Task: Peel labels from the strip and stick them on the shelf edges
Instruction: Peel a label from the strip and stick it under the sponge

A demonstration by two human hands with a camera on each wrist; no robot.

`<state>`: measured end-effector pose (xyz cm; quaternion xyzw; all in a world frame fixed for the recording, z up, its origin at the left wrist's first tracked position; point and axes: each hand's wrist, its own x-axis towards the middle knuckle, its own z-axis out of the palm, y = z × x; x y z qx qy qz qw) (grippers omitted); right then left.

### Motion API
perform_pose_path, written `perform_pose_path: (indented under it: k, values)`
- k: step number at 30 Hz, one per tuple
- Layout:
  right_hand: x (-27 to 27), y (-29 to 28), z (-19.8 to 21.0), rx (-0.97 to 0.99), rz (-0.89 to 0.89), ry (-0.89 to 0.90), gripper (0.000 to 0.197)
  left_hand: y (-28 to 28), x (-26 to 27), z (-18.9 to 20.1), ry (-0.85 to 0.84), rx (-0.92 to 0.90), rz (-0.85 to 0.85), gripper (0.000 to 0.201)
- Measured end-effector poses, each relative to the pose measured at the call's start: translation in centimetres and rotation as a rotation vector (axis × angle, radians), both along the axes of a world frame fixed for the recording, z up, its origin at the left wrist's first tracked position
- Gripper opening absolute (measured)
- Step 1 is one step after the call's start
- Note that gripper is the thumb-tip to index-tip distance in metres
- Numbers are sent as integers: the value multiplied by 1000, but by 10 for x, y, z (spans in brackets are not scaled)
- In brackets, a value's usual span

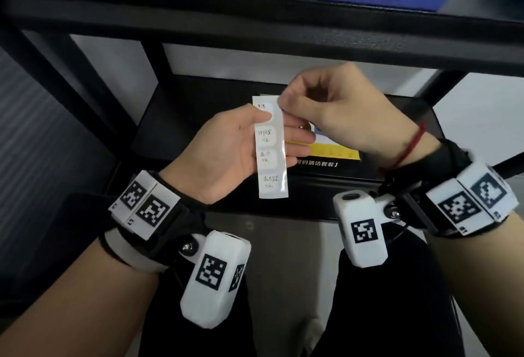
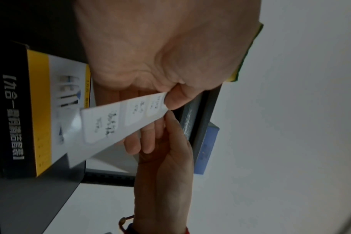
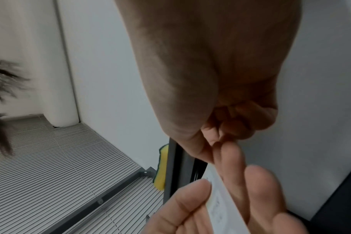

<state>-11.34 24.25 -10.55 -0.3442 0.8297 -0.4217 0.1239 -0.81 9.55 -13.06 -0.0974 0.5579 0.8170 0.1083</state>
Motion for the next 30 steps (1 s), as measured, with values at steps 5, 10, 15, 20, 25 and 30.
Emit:
perform_pose_path:
  k: [5,10,15,20,25,30]
  values:
    - [-6,-22,-11,-22,-104,-2,16,-17,2,-16,-15,-132,92,36]
    - [-11,-41,-25,-41,-125,-28,19,-30,7,-39,22,-245,289,24]
    - [-19,-62,-44,-74,-124,-38,18,-44,1,-56,70,-337,436,19]
    - [-23,-81,-60,-128,-107,-68,20,-58,-4,-71,104,-326,539,17]
    - [-23,-96,-72,-123,-81,-90,20,-70,-5,-79,86,-300,552,16]
    - [-18,-108,-62,-82,-77,-158,22,-81,-2,-78,27,-247,568,15]
